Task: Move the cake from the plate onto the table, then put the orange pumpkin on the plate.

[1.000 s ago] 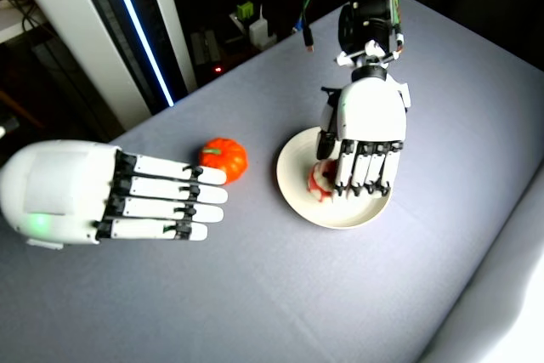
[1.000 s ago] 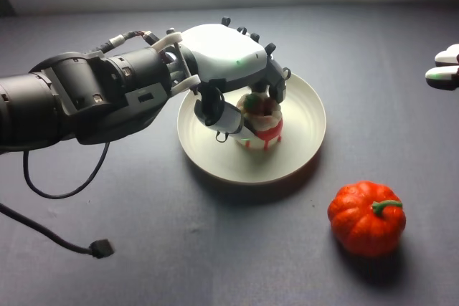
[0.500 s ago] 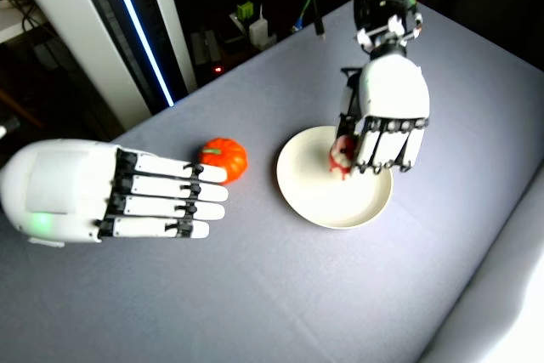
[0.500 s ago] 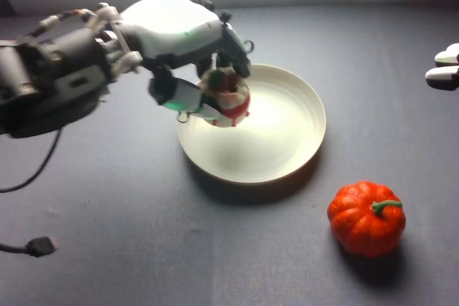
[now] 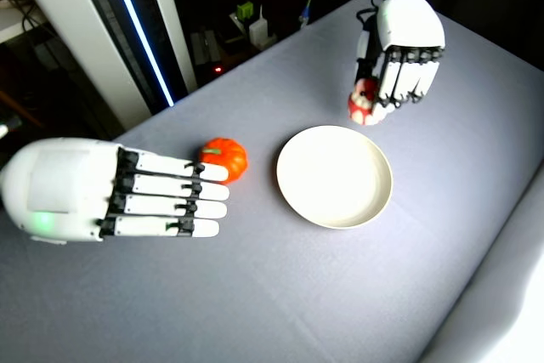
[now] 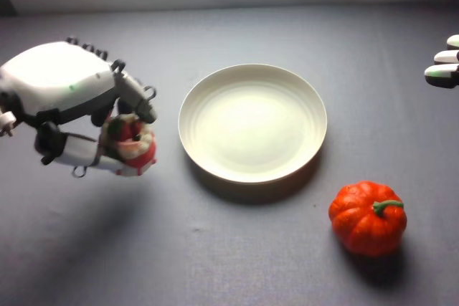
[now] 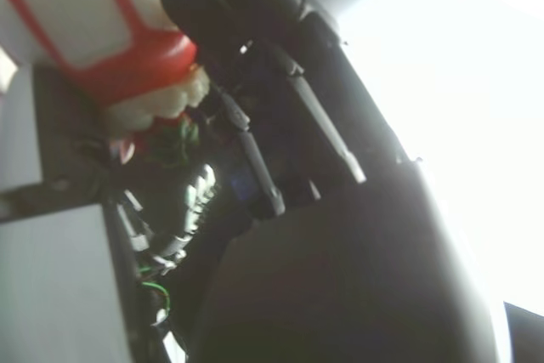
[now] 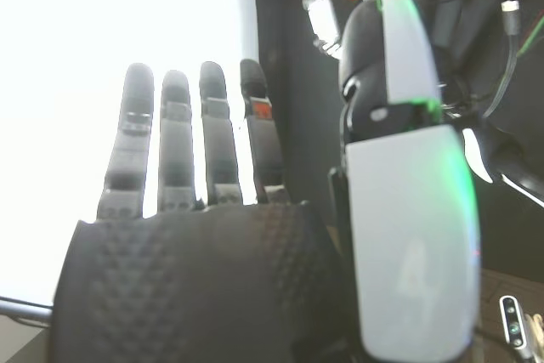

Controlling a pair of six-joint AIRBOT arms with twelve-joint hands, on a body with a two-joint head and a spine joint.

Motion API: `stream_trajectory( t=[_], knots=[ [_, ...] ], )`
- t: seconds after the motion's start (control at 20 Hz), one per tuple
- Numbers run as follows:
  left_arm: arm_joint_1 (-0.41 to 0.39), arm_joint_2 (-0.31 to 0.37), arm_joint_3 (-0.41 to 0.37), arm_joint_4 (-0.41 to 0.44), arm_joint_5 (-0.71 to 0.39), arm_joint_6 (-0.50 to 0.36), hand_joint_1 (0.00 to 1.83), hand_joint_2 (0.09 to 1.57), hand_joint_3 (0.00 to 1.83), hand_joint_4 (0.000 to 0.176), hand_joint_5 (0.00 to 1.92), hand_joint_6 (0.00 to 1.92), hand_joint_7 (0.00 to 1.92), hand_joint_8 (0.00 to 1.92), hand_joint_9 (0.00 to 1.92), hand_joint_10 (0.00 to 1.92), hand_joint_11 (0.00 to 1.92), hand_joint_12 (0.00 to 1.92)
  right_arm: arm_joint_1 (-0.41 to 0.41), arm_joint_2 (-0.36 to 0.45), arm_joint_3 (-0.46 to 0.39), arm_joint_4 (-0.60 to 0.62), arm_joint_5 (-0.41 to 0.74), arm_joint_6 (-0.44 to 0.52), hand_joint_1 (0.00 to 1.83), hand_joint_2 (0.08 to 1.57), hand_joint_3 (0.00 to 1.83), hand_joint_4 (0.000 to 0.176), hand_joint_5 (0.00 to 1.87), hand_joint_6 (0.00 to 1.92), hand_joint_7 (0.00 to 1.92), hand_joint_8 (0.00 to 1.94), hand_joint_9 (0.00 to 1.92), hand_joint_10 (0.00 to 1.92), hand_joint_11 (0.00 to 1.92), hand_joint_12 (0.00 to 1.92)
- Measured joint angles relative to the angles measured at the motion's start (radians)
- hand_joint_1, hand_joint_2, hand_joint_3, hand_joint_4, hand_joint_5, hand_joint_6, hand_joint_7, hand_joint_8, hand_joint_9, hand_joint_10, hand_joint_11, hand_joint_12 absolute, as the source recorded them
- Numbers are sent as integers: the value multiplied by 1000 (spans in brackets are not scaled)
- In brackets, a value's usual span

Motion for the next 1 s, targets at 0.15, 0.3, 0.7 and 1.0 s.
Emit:
stream_trajectory(
  t=[0.15, 0.3, 0.7, 1.0],
  knots=[
    [17, -2, -6, -53, -3, 67, 1180, 1059, 15, 0, 1098, 732, 1011, 331, 1043, 54, 670, 712, 0, 0, 0, -2, 0, 8, 903, 1072, 0, 0, 311, 0, 234, 0, 137, 2, 0, 467],
    [47, -16, -12, -100, 5, 104, 960, 985, 0, 0, 879, 83, 905, 23, 856, 1, 526, 605, 0, 0, 0, 0, 0, 8, 876, 1059, 0, 0, 313, 2, 223, 0, 112, 0, 0, 424],
    [141, 67, -74, -185, -60, 125, 762, 906, 0, 28, 442, 0, 415, 0, 425, 0, 7, 968, -5, 0, 0, 0, 1, 10, 833, 1072, 1, 0, 313, 0, 255, 2, 178, 8, 0, 613],
    [212, 153, -157, -228, -256, 125, 751, 791, 0, 67, 172, 1, 116, 1, 197, 1, 0, 803, 69, -35, 20, -151, -77, 52, 850, 998, 0, 37, 310, 1, 204, 1, 214, 1, 0, 779]
  ],
)
